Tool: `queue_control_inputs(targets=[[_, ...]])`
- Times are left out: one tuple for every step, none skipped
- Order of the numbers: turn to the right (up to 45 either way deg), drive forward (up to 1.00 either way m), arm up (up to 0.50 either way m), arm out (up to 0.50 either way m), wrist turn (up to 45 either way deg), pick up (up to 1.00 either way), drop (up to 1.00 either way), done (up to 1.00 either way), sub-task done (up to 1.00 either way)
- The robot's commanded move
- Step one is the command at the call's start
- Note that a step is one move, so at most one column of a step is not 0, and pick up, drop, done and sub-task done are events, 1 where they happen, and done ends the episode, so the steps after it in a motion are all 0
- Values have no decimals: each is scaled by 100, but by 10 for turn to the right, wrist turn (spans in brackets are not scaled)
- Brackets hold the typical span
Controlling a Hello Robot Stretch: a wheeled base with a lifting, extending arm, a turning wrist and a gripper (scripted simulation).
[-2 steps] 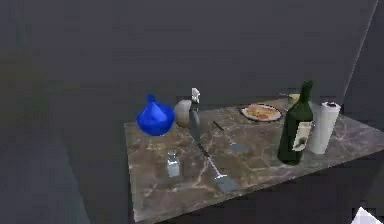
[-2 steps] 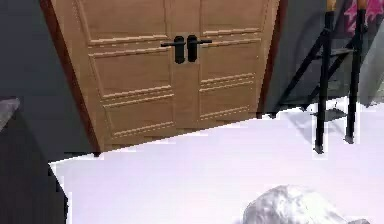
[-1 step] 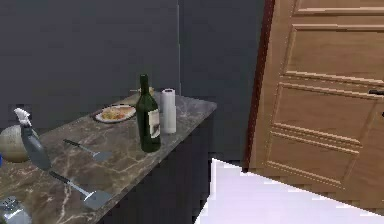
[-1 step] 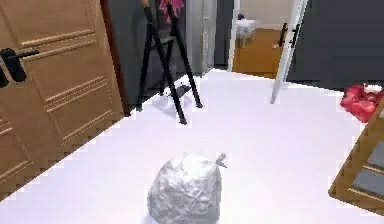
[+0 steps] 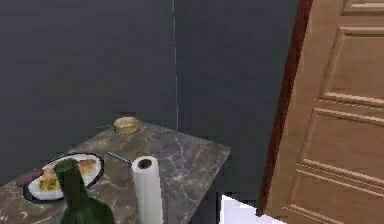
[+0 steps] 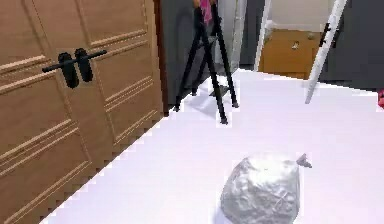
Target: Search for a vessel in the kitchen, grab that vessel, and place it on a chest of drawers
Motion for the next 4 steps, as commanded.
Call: queue_control_inputs(targets=[[-450, 0, 0, 0, 0, 0, 0, 0, 0], [-450, 0, 0, 0, 0, 0, 0, 0, 0], [-450, 0, 0, 0, 0, 0, 0, 0, 0], [-330, 0, 0, 0, 0, 0, 0, 0, 0]])
